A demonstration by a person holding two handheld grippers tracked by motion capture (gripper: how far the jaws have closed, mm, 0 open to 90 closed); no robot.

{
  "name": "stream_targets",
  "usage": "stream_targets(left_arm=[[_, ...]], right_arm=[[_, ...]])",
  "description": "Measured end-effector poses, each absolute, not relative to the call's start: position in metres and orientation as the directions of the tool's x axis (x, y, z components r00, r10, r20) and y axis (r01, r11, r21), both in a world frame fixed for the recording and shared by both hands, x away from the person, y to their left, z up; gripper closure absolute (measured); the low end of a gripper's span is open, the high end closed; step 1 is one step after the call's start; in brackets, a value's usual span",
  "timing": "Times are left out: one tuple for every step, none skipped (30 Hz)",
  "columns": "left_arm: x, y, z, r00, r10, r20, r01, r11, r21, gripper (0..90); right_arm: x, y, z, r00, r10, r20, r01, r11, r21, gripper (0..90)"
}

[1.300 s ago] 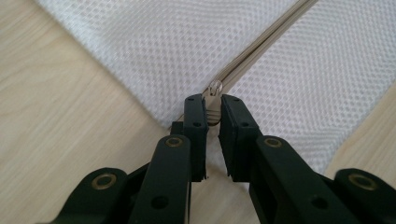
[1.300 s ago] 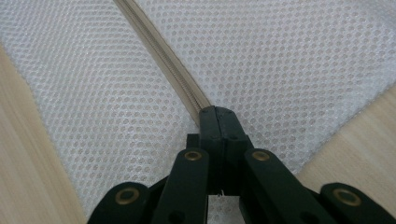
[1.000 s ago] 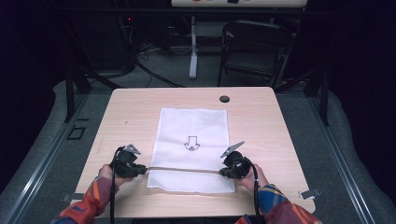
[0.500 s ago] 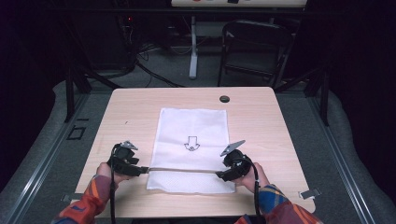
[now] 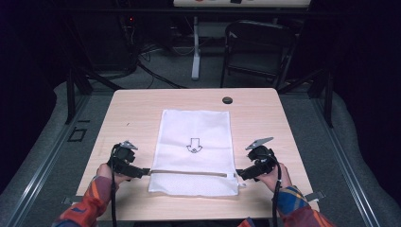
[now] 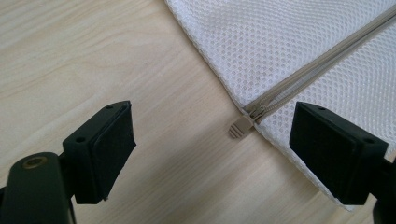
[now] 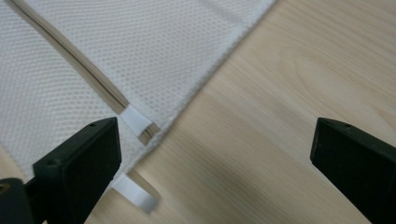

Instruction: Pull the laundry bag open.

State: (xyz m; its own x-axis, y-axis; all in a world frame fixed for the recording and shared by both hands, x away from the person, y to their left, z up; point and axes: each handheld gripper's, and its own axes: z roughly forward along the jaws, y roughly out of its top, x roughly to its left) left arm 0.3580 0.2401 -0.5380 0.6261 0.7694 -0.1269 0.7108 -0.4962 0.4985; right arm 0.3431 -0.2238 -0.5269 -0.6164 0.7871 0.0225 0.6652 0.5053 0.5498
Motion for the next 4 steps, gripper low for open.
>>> stream_targets(left_arm=[[0.359,0.241,-0.538,0.621,0.774,-0.127,0.716,-0.493,0.495,12.9],[0.359,0.242,-0.539,0.617,0.777,-0.125,0.717,-0.489,0.496,12.5],[0.36,0.243,-0.539,0.61,0.782,-0.128,0.722,-0.481,0.498,11.9],[0.36,0.244,-0.54,0.601,0.789,-0.13,0.726,-0.471,0.501,11.5]], right_arm=[[0.343,-0.228,-0.526,-0.61,0.792,0.018,0.675,0.507,0.537,0.7],[0.343,-0.231,-0.527,-0.604,0.797,0.017,0.678,0.503,0.536,0.3],[0.344,-0.235,-0.529,-0.593,0.805,0.02,0.684,0.491,0.539,0.0],[0.344,-0.239,-0.53,-0.591,0.806,0.011,0.687,0.497,0.53,0.0]])
